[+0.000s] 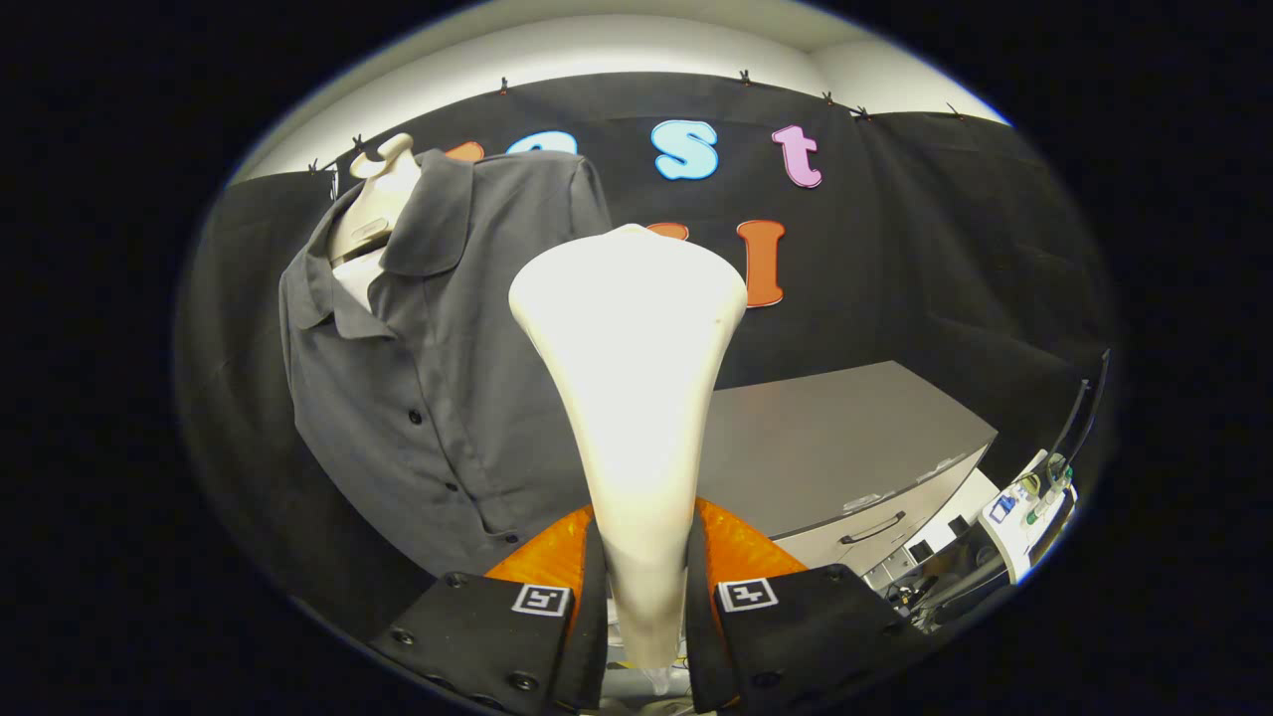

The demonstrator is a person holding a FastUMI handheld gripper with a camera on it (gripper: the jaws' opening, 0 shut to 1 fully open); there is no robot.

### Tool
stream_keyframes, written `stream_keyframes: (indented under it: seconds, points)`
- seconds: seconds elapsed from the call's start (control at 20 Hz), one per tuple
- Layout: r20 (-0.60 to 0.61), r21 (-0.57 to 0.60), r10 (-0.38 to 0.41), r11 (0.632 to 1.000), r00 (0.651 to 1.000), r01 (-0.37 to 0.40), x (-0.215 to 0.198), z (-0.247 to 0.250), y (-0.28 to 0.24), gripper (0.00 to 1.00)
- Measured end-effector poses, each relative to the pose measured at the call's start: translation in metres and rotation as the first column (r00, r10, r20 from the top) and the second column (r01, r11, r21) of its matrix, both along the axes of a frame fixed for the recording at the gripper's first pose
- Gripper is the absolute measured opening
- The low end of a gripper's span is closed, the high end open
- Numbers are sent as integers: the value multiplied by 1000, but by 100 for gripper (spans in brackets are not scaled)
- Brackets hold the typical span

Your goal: Iron the clothes twice with a garment steamer, once on the left side and once on the right side.

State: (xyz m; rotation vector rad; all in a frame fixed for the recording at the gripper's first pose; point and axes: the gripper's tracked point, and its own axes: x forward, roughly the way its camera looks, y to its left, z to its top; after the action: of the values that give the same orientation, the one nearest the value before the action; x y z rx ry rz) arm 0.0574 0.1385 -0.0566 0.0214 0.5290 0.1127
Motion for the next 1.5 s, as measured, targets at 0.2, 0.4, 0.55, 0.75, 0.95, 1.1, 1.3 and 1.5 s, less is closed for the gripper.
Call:
stream_keyframes:
  seconds: [0.2,0.4,0.55,0.75,0.95,1.1,1.3,1.5]
  points:
    - [31,9,-28,1000,999,28,10,20,-29,40]
    - [58,13,-34,999,998,33,23,37,-52,40]
    - [93,25,-27,999,995,25,33,55,-62,40]
    - [132,30,-15,999,991,12,42,72,-76,40]
    - [131,43,-9,999,991,3,46,71,-86,40]
    - [118,48,-11,999,993,5,48,67,-92,40]
    - [91,46,-3,999,996,-1,55,54,-102,40]
    - [78,46,5,999,997,-8,60,48,-107,40]
